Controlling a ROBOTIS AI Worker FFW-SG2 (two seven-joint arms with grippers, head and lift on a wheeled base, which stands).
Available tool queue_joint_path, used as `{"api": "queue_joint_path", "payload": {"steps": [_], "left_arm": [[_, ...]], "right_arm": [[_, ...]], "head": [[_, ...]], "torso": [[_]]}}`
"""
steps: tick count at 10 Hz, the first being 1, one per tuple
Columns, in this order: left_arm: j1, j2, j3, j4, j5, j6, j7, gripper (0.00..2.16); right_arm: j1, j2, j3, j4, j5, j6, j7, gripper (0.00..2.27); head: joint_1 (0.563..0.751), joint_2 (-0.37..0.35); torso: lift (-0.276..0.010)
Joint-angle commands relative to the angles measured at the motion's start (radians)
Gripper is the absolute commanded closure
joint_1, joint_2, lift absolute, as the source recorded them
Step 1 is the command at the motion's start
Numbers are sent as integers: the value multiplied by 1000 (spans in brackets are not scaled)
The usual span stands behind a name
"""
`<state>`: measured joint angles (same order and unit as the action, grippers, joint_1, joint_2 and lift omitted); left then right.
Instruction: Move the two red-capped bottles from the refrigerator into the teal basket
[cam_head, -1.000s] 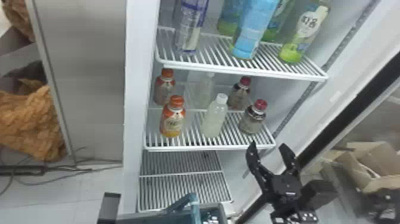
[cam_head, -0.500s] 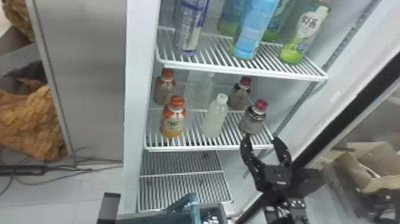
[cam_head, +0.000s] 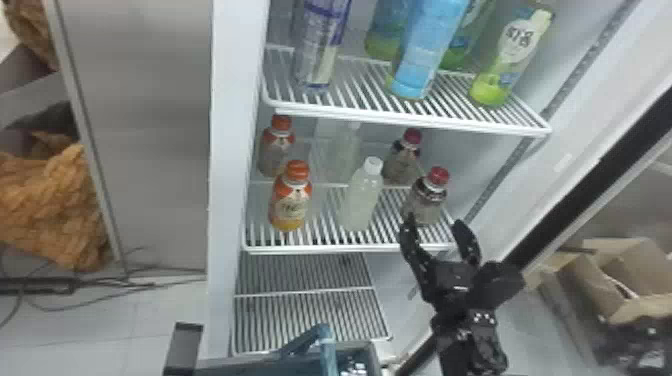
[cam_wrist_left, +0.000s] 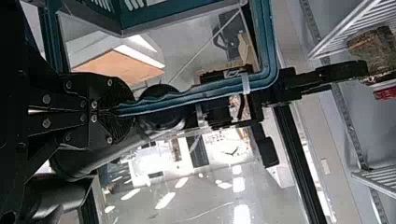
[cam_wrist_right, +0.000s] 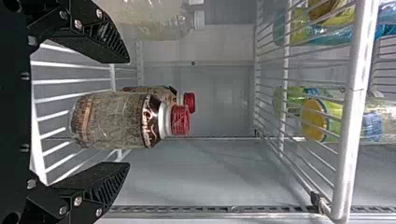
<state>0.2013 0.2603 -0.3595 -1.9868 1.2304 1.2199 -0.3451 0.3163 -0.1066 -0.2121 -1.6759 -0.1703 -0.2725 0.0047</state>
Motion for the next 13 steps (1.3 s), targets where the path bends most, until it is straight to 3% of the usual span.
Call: {"api": "queue_joint_path", "payload": {"steps": [1,12,13], "left_arm": [[0,0,-1,0,2,0,0,1134],[-3,3,1,0,12,0,0,1134],[0,5,1,0,14,0,0,1134]], "right_arm": [[-39,-7,-1,35,3,2,-2,239],[-253,-35,-3,165,29,125,-5,225],[-250,-35,-5,138,27,179,-5,328]], "head": [[695,-350],[695,-350],[695,-350]], "torso": [[-228],[-228],[-228]]}}
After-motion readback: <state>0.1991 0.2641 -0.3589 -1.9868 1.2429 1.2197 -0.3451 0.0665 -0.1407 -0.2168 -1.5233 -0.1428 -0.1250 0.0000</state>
